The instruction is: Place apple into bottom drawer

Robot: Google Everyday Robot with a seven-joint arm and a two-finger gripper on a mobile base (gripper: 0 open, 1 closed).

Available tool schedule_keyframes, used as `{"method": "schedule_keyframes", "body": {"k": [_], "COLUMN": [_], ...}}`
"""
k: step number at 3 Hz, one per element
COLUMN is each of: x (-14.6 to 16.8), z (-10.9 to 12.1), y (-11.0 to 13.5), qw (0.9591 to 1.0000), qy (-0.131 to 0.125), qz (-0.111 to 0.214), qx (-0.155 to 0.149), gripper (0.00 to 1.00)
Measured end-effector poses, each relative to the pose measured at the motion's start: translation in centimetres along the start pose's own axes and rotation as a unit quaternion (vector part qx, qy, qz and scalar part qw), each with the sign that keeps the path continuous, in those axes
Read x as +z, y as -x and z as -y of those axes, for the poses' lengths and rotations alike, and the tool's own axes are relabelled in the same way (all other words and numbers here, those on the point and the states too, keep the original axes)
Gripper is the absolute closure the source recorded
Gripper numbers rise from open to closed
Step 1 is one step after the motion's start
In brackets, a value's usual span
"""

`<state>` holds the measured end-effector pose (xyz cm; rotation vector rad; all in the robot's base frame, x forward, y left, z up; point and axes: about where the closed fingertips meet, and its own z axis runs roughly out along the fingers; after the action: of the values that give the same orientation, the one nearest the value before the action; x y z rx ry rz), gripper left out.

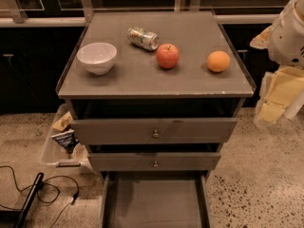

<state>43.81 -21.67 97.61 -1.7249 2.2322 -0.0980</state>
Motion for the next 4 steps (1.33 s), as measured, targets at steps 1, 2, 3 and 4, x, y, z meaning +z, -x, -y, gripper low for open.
{"method": "schedule_keyframes", "body": {"k": [1,2,3,4], "x": [0.0,0.4,2.0,3.6], "z": [0.0,0.6,2.6,5.4], "y": [0.0,0.8,3.5,5.6], "qw": [1.0,0.9999,0.9978,0.9923], "qy": [0.0,-0.006,-0.018,-0.035], "qz": [0.0,0.012,0.049,0.097], "qx": [0.0,-0.006,-0.042,-0.069], "gripper": [0.0,0.0,0.0,0.0]}}
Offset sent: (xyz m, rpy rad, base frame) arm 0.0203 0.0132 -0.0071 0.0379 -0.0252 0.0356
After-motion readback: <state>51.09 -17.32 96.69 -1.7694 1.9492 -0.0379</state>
